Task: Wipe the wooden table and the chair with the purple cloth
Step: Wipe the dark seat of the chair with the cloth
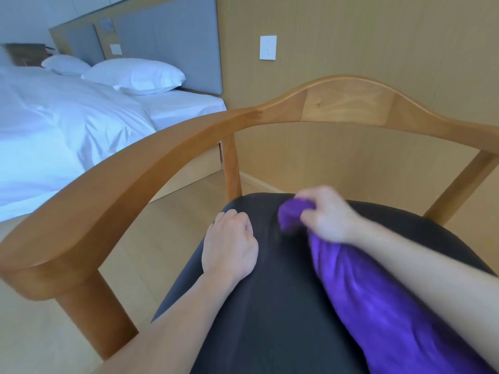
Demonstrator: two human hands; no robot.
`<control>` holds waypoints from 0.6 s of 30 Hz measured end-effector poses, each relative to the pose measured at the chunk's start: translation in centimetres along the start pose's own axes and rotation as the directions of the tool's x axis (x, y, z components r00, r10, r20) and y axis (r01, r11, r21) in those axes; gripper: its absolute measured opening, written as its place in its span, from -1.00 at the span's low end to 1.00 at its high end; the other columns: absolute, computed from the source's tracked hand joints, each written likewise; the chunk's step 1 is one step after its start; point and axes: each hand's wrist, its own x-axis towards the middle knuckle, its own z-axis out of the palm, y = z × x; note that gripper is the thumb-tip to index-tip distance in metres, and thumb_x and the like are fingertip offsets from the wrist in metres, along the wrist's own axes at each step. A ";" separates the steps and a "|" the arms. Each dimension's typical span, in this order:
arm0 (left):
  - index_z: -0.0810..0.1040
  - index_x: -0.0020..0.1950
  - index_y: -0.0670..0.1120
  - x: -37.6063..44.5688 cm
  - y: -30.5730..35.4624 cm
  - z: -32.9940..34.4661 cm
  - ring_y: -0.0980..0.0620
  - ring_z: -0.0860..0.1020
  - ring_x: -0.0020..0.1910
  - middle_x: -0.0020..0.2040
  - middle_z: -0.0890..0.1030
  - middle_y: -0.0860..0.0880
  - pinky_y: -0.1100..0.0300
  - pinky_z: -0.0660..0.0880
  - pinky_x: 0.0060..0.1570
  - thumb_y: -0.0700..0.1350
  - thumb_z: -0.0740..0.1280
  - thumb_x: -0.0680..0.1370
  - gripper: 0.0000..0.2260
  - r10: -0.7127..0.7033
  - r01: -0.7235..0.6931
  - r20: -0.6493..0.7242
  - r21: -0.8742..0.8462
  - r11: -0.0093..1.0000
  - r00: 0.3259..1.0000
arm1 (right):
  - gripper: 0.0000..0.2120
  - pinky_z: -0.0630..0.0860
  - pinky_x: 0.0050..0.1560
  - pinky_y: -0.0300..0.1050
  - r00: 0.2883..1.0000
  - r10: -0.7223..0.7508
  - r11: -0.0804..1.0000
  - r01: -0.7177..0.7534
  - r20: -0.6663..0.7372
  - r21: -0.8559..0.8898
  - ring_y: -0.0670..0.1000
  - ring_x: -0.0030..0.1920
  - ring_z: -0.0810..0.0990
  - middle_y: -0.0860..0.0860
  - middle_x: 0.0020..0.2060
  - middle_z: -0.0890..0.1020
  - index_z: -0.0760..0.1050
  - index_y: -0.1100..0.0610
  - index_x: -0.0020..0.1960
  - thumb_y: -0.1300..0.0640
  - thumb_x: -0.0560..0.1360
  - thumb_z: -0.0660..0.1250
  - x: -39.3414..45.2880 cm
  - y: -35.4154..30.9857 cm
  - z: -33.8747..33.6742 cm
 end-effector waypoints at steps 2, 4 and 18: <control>0.41 -0.27 -0.02 0.0 0.1 0.0 0.05 0.42 -0.09 -0.21 0.46 0.09 0.13 0.40 -0.11 -0.29 0.10 0.49 -0.76 -0.011 0.010 -0.011 -0.004 1.000 1.000 | -0.78 0.51 -0.14 -0.09 0.968 0.130 0.988 -0.110 -0.215 0.104 0.03 -0.23 0.63 -0.03 -0.34 0.68 0.62 0.05 -0.26 0.13 0.26 0.20 3.8 2.3 -2.3; 0.42 -0.28 -0.02 0.0 0.0 0.0 0.06 0.43 -0.09 -0.22 0.47 0.08 0.13 0.41 -0.11 -0.30 0.10 0.49 -0.76 -0.022 0.022 -0.024 -0.020 1.000 0.999 | -0.73 0.50 -0.10 -0.08 0.917 0.292 0.938 -0.220 -0.273 0.267 0.03 -0.18 0.67 0.02 -0.25 0.72 0.64 0.13 -0.12 0.22 0.35 0.17 7.8 4.3 -3.7; 0.45 -0.31 -0.01 0.2 -0.5 0.5 0.09 0.44 -0.12 -0.24 0.49 0.09 0.18 0.36 -0.18 -0.28 0.13 0.49 -0.74 -0.038 0.038 -0.056 -0.015 0.999 0.998 | -0.75 0.34 -0.13 -0.01 0.942 0.316 0.890 -0.256 0.108 -0.377 0.10 -0.02 0.52 -0.02 -0.07 0.55 0.46 0.02 -0.08 -0.02 0.39 0.06 12.3 5.0 3.4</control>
